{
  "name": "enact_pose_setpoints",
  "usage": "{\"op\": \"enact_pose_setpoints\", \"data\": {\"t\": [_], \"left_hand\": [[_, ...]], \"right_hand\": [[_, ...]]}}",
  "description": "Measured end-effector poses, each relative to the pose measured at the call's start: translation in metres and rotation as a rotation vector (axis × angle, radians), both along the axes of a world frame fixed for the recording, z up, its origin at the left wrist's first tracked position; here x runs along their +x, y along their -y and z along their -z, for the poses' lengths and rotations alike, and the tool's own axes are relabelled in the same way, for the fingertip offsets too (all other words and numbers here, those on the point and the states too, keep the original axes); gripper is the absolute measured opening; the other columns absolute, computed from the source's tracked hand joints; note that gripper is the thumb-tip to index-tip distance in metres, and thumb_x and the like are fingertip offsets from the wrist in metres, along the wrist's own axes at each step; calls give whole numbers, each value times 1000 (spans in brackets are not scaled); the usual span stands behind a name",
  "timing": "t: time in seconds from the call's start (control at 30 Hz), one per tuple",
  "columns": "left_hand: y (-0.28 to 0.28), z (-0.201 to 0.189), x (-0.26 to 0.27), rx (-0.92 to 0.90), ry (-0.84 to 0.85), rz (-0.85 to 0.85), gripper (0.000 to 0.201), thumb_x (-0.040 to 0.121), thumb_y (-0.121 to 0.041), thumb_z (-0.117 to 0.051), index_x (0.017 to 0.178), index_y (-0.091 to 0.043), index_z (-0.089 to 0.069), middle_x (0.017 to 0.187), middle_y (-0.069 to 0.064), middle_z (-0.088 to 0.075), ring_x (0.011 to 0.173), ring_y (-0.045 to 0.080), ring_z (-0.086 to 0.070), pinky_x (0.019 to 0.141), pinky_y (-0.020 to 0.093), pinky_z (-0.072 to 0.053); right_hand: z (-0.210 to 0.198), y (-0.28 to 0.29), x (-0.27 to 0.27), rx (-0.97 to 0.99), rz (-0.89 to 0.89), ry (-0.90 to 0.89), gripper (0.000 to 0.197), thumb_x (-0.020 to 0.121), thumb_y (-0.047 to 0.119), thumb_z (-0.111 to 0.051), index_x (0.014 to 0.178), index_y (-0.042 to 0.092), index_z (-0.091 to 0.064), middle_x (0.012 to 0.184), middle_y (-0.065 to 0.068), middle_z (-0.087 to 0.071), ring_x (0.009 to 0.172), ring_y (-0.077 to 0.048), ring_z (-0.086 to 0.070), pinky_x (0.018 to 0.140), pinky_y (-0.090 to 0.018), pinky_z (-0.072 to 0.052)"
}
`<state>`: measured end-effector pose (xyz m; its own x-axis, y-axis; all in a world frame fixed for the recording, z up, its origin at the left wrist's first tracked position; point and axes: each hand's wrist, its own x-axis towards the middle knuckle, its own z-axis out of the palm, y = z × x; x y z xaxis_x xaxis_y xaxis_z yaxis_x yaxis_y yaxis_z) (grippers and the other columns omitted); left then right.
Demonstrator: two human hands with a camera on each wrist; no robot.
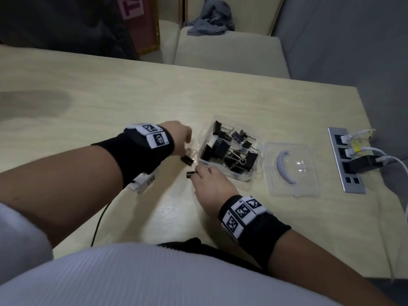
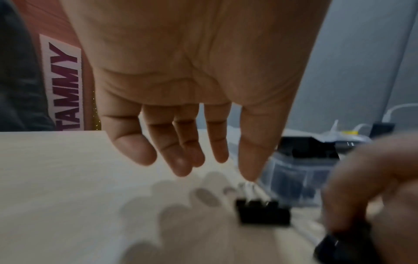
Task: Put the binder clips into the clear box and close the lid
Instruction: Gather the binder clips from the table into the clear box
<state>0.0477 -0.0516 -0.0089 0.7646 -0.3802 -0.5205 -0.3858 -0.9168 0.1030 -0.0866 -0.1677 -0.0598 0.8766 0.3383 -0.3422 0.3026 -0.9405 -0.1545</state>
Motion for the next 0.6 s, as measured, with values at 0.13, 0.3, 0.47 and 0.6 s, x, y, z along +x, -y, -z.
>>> {"op": "enact_pose_setpoints", "data": {"t": [0.13,0.3,0.47,0.6], "left_hand": [[-10,25,-14,40,3,52,27,85,-29,-60,112,-24,-61,109,6,-60,94,26,-63,76,33,-53],[-8,31,-18,24,53,78,25,94,-31,-47,103,-13,-61,106,10,-59,96,32,-61,75,33,-48],[-3,29,-21,-25,-58,52,49,68,-41,-76,110,-24,-58,101,-1,-64,92,23,-62,81,35,-55],[1,33,-28,-73,-113,30,56,61,-50,-78,105,-23,-57,95,-3,-66,87,21,-63,80,38,-57]], "right_hand": [[-4,8,-7,83,98,-45,31,91,3,-43,120,10,-47,125,-11,-46,112,-34,-42,84,-44,-44],[-7,12,-10,121,160,-99,38,86,-4,-43,121,12,-43,122,-11,-47,111,-32,-41,75,-39,-43],[-4,13,-14,98,202,-130,35,81,-5,-44,112,10,-48,116,-13,-44,109,-31,-40,69,-34,-38],[-5,20,-14,143,232,-96,26,83,2,-47,108,9,-52,108,-12,-46,101,-29,-46,65,-31,-34]]}}
